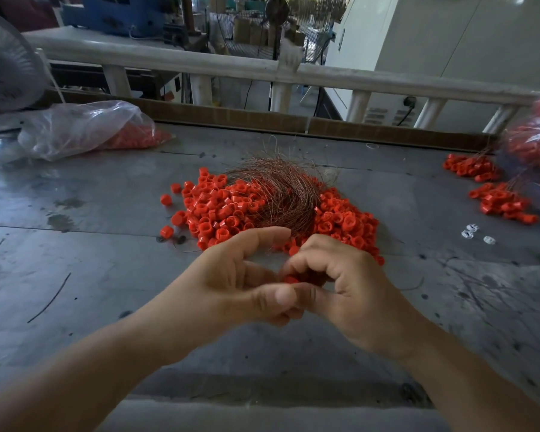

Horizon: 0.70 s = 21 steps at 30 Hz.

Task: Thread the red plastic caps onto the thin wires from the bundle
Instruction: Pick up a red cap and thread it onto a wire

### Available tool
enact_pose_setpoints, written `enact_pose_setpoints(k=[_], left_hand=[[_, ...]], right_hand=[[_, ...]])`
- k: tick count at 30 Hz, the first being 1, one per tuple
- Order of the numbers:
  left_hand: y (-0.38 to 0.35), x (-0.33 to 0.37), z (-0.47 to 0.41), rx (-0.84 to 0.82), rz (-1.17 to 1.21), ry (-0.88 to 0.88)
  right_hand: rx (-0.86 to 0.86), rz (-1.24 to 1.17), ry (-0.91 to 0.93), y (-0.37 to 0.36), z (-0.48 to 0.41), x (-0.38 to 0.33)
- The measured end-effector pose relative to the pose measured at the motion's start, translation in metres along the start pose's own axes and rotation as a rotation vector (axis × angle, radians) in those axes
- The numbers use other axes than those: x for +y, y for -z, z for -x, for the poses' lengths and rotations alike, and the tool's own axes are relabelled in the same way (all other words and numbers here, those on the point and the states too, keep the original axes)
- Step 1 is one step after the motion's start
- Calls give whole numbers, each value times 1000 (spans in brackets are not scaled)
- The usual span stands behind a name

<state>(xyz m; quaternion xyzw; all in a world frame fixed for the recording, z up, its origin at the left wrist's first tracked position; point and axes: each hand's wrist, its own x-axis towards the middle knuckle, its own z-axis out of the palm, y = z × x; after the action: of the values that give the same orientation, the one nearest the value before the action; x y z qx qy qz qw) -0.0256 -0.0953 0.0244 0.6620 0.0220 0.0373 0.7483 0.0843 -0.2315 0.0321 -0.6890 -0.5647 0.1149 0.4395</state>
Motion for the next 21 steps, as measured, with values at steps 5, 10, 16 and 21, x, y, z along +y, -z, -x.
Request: enact_pose_setpoints(k=[5, 10, 16, 21], left_hand=[[-9, -4, 1, 82, -123, -50], [-9, 1, 4, 51, -90, -13], [-3, 5, -2, 86, -38, 12], [5, 10, -5, 122, 212, -112]], right_hand=[[11, 57, -22, -7, 6, -1], [45, 35, -61, -9, 6, -2], [-4, -235, -237, -4, 2, 0], [-127, -619, -380, -6, 2, -2]])
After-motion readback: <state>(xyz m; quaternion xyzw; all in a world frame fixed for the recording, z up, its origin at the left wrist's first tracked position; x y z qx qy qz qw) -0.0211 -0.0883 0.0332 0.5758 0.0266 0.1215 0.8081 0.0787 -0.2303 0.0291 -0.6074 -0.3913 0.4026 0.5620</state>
